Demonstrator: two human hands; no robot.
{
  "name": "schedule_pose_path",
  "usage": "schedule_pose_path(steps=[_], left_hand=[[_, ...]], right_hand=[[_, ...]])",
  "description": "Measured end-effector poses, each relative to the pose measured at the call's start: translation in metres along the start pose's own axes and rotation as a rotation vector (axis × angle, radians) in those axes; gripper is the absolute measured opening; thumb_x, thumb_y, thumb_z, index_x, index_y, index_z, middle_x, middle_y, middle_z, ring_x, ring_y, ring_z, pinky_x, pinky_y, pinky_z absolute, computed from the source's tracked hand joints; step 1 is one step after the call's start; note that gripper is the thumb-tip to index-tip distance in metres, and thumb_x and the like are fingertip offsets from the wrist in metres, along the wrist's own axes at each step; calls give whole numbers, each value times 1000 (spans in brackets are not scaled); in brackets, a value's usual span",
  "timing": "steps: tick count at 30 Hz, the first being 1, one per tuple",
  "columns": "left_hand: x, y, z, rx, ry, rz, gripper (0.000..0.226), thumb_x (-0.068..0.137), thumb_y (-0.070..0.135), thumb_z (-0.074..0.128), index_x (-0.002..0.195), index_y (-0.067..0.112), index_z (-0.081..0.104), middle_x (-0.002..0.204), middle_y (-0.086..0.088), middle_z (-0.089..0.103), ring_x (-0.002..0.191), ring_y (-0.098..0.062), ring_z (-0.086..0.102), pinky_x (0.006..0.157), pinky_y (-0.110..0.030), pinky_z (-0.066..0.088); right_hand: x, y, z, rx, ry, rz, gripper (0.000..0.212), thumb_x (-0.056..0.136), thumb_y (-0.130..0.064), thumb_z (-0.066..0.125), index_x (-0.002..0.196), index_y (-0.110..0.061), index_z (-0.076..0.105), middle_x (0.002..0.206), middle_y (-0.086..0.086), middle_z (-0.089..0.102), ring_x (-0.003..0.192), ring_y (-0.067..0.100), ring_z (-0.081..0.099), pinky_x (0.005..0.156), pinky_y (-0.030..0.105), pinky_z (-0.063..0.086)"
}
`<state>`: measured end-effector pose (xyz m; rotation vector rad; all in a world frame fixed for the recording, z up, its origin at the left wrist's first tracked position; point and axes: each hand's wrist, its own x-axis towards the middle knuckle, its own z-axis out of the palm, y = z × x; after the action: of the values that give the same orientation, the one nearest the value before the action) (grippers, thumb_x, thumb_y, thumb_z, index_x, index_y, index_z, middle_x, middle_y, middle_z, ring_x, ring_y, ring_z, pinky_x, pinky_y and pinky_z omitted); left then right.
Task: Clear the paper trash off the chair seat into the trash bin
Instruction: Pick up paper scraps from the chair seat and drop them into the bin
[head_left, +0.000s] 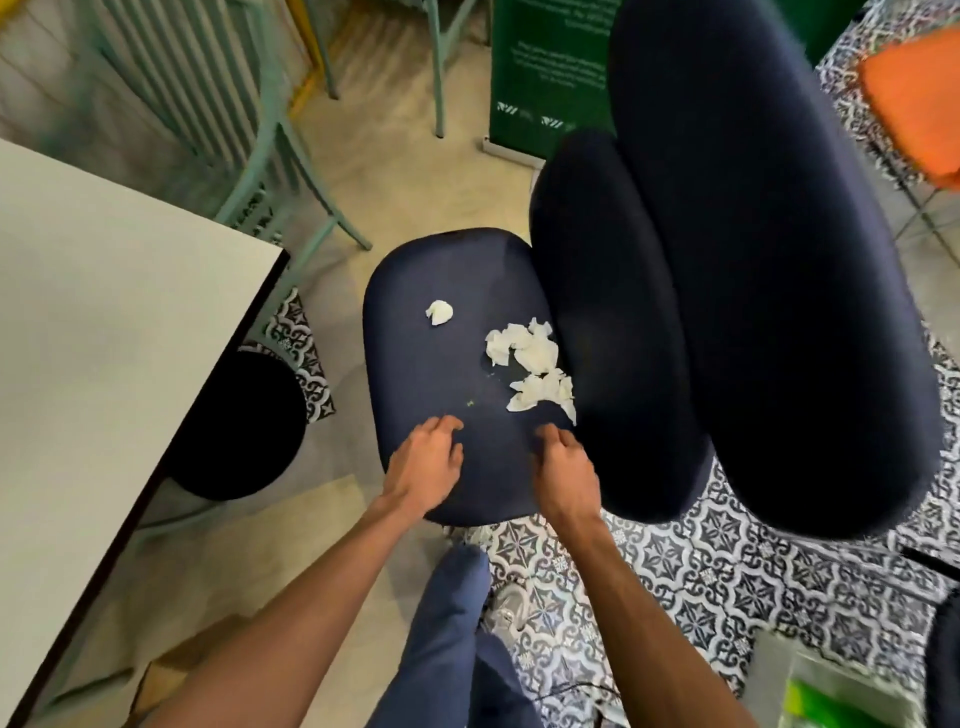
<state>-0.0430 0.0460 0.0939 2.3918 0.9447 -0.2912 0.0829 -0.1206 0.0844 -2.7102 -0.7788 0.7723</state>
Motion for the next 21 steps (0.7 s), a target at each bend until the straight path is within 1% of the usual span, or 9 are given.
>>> schedule_pose_path(steps=[3,6,8,10,13,15,17,19,21], left_hand=[[62,5,4,-27,-33,-16,31,98,25,61,129,24,62,125,0,66,110,-24,67,90,-43,58],[118,5,12,-76,-85,-57,33,98,25,63,130,23,61,129,-3,63,113,-27,65,93,-45,56],[154,6,23,-89,-111,-87,35,98,26,64,133,24,59,132,-3,60,115,-27,63,93,-45,55],[177,11,28,-99,-114,-106,39,97,28,65,136,26,56,135,-2,57,116,-27,61,92,-45,54],[214,15,47,-119,-126,-125,47,95,31,67,139,29,49,138,-2,52,118,-31,59,91,-47,54],[235,16,60,-145,-145,-128,55,93,30,70,142,31,46,140,-2,47,120,-33,58,92,-48,54],[255,17,74,-156,-157,-120,63,90,29,74,144,32,43,142,-3,43,121,-35,57,95,-50,53],[272,15,87,-158,-165,-103,69,88,28,78,146,31,42,144,-4,40,121,-36,56,98,-51,52],[286,8,101,-136,-169,-80,67,87,25,80,144,27,45,144,-7,42,122,-36,56,100,-49,51]], right_hand=[[53,6,9,-20,-26,10,32,102,-25,58,134,-19,56,131,10,62,113,38,66,84,47,57],[101,9,24,-71,-71,-20,35,100,-24,58,134,-20,55,134,7,60,113,38,66,82,46,59],[132,13,37,-106,-93,-29,43,99,-20,59,141,-25,51,144,5,53,115,37,66,83,47,59],[151,13,45,-128,-129,-41,56,99,-12,57,149,-33,43,156,4,40,115,38,65,83,49,59],[180,18,66,-166,-185,-59,72,95,-3,56,152,-41,37,159,7,28,113,39,63,81,50,61],[191,25,82,-155,-188,-68,67,96,-2,53,149,-40,42,158,6,27,115,38,61,82,51,61],[197,35,100,-134,-181,-92,54,99,-7,50,145,-35,50,157,4,35,117,36,63,88,50,60],[197,46,113,-94,-167,-43,41,103,-18,43,140,-32,55,148,4,48,114,36,65,93,48,58],[194,58,124,-27,-146,-12,38,102,-23,39,134,-28,59,134,9,55,111,40,64,95,48,55]])
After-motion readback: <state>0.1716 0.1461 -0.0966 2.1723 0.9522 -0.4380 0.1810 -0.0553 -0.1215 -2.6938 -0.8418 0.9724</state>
